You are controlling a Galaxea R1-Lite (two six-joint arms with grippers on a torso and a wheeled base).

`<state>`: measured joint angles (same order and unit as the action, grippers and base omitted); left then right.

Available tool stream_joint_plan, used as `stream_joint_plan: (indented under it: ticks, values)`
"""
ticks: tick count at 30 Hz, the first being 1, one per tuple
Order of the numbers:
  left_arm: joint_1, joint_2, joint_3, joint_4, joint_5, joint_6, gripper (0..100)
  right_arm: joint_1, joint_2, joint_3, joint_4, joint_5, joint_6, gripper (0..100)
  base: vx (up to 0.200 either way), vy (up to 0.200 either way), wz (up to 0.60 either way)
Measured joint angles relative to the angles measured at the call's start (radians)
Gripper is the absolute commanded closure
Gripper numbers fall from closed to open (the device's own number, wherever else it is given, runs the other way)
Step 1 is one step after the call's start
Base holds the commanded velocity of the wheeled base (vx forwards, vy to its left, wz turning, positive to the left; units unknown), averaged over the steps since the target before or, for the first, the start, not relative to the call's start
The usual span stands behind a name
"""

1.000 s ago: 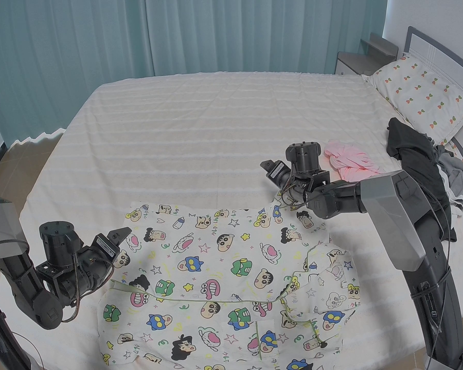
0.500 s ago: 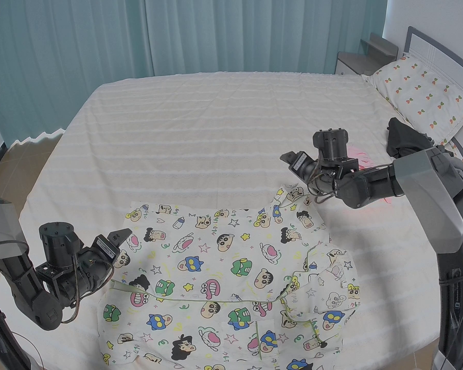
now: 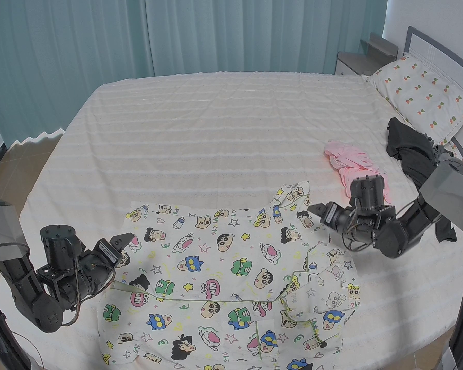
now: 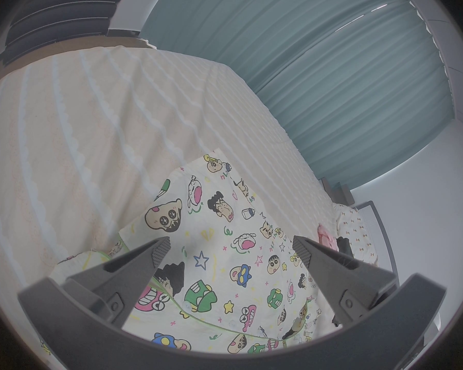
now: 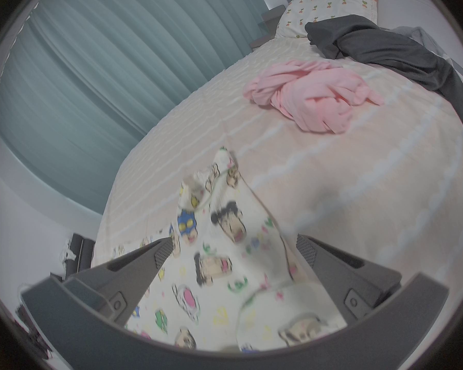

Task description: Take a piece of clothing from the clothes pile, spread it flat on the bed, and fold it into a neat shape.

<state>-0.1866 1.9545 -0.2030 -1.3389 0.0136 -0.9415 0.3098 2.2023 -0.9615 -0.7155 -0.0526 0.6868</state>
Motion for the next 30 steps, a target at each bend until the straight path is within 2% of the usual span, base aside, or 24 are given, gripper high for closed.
stream_joint_plan:
  ticks: [2, 6, 11, 18, 22, 25, 30]
  values:
    - [-0.002, 0.000, 0.001, 0.000, 0.000, 0.002, 0, 0.005, -0.024, 0.097, -0.061, 0.006, -0.013, 0, 0.000, 0.000, 0.00]
    - [-0.007, 0.001, 0.005, 0.000, 0.001, 0.007, 0, 0.026, -0.075, 0.293, -0.171, 0.012, -0.034, 0, -0.200, 0.000, 0.00]
    - [-0.015, 0.003, 0.011, 0.000, 0.002, 0.011, 0, 0.085, -0.146, 0.531, -0.313, -0.011, -0.047, 0, -0.200, 0.000, 0.00]
    - [-0.023, 0.006, 0.019, 0.000, 0.002, 0.015, 0, 0.150, -0.210, 0.753, -0.517, -0.040, -0.030, 0, -0.200, 0.000, 0.00]
    - [-0.023, 0.006, 0.035, -0.019, 0.000, 0.027, 0, 0.161, -0.225, 0.826, -0.560, -0.046, -0.026, 0, -0.200, 0.000, 0.00]
    - [-0.020, 0.006, 0.051, -0.031, -0.003, 0.081, 0, 0.163, -0.231, 0.857, -0.569, -0.047, -0.025, 0, -0.067, 0.000, 0.00]
    - [0.010, 0.000, 0.103, -0.033, -0.045, 0.314, 0, 0.168, -0.234, 0.878, -0.572, -0.045, -0.023, 0, 0.000, 0.000, 0.00]
